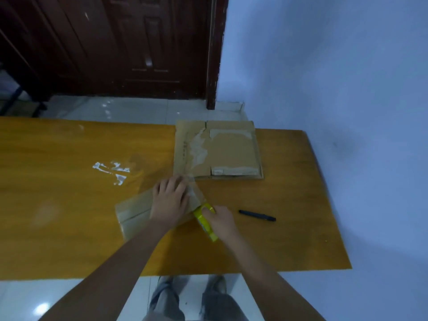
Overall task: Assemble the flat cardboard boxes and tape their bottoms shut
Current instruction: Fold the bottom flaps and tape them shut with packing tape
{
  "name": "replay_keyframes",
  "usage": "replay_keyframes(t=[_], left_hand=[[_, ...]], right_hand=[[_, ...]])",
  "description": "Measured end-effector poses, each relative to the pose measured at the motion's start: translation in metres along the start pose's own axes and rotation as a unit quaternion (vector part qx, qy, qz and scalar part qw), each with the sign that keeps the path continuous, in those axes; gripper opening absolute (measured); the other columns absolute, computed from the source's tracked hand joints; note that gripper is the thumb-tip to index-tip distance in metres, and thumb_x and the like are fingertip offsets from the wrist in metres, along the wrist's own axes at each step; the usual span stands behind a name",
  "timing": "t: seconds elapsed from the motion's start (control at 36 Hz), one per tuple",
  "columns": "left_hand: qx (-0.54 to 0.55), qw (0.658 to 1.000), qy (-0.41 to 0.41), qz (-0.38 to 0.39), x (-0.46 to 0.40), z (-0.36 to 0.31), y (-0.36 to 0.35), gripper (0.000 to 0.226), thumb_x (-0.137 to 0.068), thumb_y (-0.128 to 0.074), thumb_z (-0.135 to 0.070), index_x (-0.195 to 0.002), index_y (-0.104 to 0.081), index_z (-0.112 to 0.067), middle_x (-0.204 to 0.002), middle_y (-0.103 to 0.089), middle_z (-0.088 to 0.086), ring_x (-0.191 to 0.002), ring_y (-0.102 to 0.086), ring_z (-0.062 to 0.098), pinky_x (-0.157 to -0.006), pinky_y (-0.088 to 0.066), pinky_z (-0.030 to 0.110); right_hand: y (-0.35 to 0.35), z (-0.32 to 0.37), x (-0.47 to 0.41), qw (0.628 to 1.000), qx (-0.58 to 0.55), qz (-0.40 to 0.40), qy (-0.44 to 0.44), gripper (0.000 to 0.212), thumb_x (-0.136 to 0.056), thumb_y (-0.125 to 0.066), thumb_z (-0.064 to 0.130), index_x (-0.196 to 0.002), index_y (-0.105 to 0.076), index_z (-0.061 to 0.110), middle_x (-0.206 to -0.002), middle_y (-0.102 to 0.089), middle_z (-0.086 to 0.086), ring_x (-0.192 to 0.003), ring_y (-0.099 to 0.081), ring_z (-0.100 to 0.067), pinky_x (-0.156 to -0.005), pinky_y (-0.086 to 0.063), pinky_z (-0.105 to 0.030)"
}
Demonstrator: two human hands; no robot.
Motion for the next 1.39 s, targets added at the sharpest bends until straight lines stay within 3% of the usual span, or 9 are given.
replay_keyframes(t=[0.11,0.25,0.42,0.5,0.69,0.86,1.0,1.22,1.39], left_hand=[[-0.013,1.000,-0.015,0.018,0.017,-0.003,-0.006,0.041,-0.090,-0.035,-0.045,-0.117,-0.056,-0.022,-0.130,-0.051,0.010,-0.122,-0.039,0.035,-0.097,-0.034,0.064],[-0.052,0.997,-0.007,0.057,0.028,-0.005,-0.012,0.063,-0.087,-0.029,-0.062,-0.128,-0.055,-0.022,-0.137,-0.050,0.005,-0.133,-0.034,0.035,-0.104,-0.025,0.065],[-0.096,0.993,-0.028,0.055,0.026,-0.006,-0.017,0.060,-0.087,-0.032,-0.060,-0.123,-0.057,-0.020,-0.135,-0.051,0.006,-0.132,-0.037,0.037,-0.101,-0.030,0.066],[-0.095,0.994,-0.030,0.054,0.025,-0.005,-0.018,0.060,-0.086,-0.033,-0.061,-0.125,-0.057,-0.023,-0.136,-0.051,0.004,-0.132,-0.037,0.036,-0.102,-0.028,0.065],[-0.088,0.993,-0.063,0.048,0.020,0.006,-0.017,0.066,-0.090,-0.021,-0.065,-0.125,-0.056,-0.022,-0.134,-0.053,0.007,-0.129,-0.041,0.037,-0.098,-0.031,0.066],[-0.094,0.992,-0.081,0.013,0.017,0.013,-0.019,0.069,-0.094,-0.015,-0.062,-0.126,-0.058,-0.018,-0.116,-0.056,0.010,-0.108,-0.047,0.030,-0.099,-0.035,0.060],[-0.121,0.988,-0.093,-0.008,0.017,0.010,-0.014,0.069,-0.095,-0.014,-0.059,-0.125,-0.060,-0.017,-0.112,-0.059,0.010,-0.097,-0.055,0.030,-0.092,-0.039,0.045],[-0.132,0.988,-0.076,0.011,0.020,0.006,-0.009,0.069,-0.095,-0.009,-0.059,-0.128,-0.056,-0.019,-0.115,-0.057,0.009,-0.099,-0.051,0.029,-0.087,-0.047,0.042],[-0.101,0.991,-0.081,-0.045,0.025,0.001,-0.012,0.045,-0.098,-0.020,-0.049,-0.119,-0.053,-0.026,-0.110,-0.055,0.011,-0.100,-0.045,0.032,-0.084,-0.047,0.044]], right_hand=[[0.013,-0.002,-0.014,0.999,0.040,0.018,0.013,0.033,-0.096,-0.047,0.035,-0.073,-0.049,0.011,-0.067,-0.047,-0.007,-0.056,-0.044,-0.018,-0.045,-0.028,-0.024],[0.013,-0.008,-0.024,0.998,0.051,0.015,0.045,0.036,-0.097,-0.048,0.033,-0.067,-0.046,0.012,-0.059,-0.041,0.000,-0.051,-0.040,-0.010,-0.044,-0.025,-0.020],[-0.002,-0.030,-0.028,0.999,0.016,0.035,0.010,0.037,-0.097,-0.048,0.037,-0.080,-0.060,0.006,-0.070,-0.055,-0.004,-0.061,-0.051,-0.014,-0.051,-0.033,-0.022],[-0.005,-0.034,-0.029,0.998,-0.008,0.053,0.017,0.031,-0.096,-0.048,0.041,-0.081,-0.057,0.016,-0.075,-0.057,0.000,-0.067,-0.053,-0.012,-0.055,-0.036,-0.022],[0.018,-0.057,-0.014,0.981,-0.110,0.155,0.025,0.014,-0.095,-0.053,0.035,-0.096,-0.064,0.027,-0.087,-0.067,0.014,-0.080,-0.062,-0.001,-0.074,-0.046,-0.019],[0.022,-0.066,0.009,0.979,-0.136,0.143,0.059,0.020,-0.096,-0.053,0.026,-0.079,-0.063,0.024,-0.061,-0.062,0.016,-0.059,-0.056,0.005,-0.058,-0.040,-0.010],[0.011,-0.052,0.009,0.984,-0.125,0.103,0.070,0.022,-0.095,-0.053,0.036,-0.076,-0.061,0.027,-0.064,-0.058,0.010,-0.058,-0.056,-0.004,-0.056,-0.042,-0.020],[-0.004,-0.087,0.000,0.998,-0.025,0.049,0.017,0.052,-0.087,-0.045,0.065,-0.067,-0.053,0.018,-0.059,-0.047,0.004,-0.057,-0.047,-0.012,-0.058,-0.032,-0.030],[-0.015,-0.092,0.001,0.999,-0.021,0.038,0.024,0.089,-0.067,-0.030,0.089,-0.085,-0.064,0.008,-0.074,-0.064,-0.009,-0.069,-0.062,-0.023,-0.062,-0.045,-0.035]])
Point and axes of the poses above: each hand's wrist, its own x-axis away from the middle knuckle, its own y-axis out of the back of the hand, z = x × y, the point moved 2 cm from there along -x, towards the middle knuckle
